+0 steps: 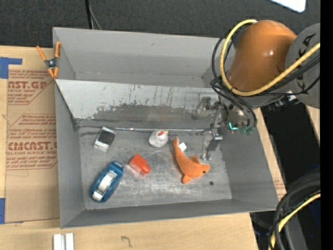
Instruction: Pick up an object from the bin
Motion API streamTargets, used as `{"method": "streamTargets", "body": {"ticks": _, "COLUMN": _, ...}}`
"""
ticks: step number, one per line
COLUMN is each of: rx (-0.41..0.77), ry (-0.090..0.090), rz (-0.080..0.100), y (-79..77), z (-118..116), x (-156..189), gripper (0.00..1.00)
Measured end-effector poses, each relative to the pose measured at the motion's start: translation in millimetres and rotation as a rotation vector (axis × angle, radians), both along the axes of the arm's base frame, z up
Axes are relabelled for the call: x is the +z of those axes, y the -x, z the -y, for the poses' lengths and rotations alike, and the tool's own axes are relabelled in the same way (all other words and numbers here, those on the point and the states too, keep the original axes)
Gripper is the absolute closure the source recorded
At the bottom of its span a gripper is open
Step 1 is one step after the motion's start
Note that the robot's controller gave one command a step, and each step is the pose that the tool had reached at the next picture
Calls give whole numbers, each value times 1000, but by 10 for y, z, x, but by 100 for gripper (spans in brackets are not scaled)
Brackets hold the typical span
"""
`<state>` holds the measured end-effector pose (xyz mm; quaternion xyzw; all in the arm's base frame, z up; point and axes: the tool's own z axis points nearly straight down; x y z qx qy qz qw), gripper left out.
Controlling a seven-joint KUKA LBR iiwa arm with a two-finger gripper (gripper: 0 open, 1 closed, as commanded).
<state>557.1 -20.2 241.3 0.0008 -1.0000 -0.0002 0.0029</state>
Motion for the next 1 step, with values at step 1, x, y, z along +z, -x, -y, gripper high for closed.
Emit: {"method": "streamTargets", "body": {"ticks": 1, "rx": 0, "ry": 0, "rz": 8, "y": -14, "z": 0, "x": 48, "gripper": 0}}
